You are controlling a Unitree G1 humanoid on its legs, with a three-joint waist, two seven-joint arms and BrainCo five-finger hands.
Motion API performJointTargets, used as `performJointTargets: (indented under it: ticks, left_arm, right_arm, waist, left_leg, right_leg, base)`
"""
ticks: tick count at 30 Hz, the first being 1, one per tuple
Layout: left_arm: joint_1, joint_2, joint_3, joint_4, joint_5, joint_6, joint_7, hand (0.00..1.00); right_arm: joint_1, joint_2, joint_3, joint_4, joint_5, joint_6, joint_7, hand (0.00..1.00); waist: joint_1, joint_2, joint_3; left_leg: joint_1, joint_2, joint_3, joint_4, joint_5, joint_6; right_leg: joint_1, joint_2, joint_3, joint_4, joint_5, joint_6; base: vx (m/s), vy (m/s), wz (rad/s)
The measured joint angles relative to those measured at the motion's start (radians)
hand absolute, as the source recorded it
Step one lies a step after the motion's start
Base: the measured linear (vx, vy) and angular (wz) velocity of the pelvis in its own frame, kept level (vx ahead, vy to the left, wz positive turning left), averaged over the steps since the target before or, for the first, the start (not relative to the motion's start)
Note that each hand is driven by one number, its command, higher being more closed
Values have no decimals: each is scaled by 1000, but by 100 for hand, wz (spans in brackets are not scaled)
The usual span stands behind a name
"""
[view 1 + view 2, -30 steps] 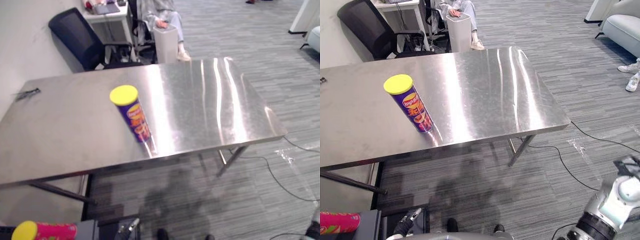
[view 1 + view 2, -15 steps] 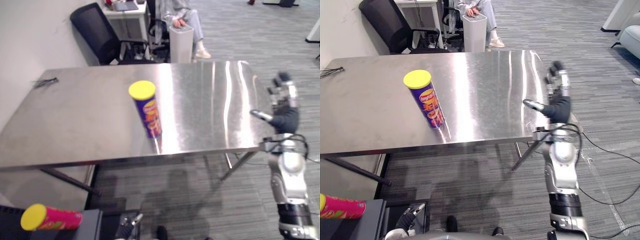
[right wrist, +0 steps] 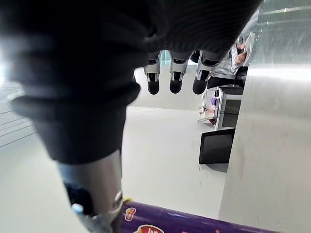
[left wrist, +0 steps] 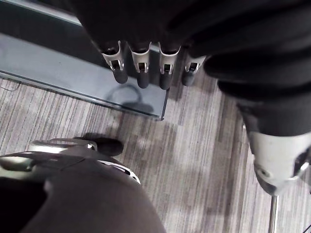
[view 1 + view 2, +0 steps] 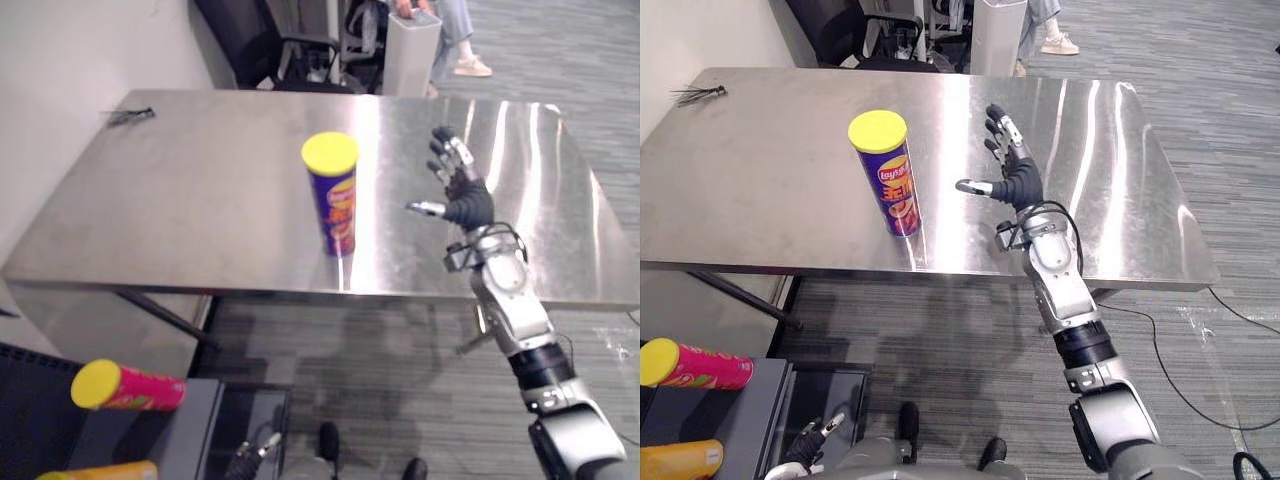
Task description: Put the gum and the chips on the shelf.
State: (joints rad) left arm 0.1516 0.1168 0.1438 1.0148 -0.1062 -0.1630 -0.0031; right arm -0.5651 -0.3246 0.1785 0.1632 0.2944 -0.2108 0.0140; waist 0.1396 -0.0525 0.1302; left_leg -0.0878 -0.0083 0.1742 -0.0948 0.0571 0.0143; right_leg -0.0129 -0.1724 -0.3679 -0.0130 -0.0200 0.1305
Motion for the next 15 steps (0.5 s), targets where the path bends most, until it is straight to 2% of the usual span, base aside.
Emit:
performJointTargets:
  ticks: [8,15]
  left_arm:
    - [-2,3,1,-21,-1,0,9,0]
    - [-7,4,2,-22,-3,0,22,0]
  right_arm:
    - [-124,35,76,91,0,32,4,0]
    - [-150,59,121,127,0,38,23,0]
  waist:
    - [10,-15,19]
    - [13,-21,32]
  left_leg:
    - [-14,1,-25,0,3,-1]
    - [-16,0,-31,0,3,-1]
  right_leg:
    - [2,0,-17,-3,0,0]
    - [3,-1,-21,-3,0,0]
  base:
    - [22,4,10]
    - [3,3,1]
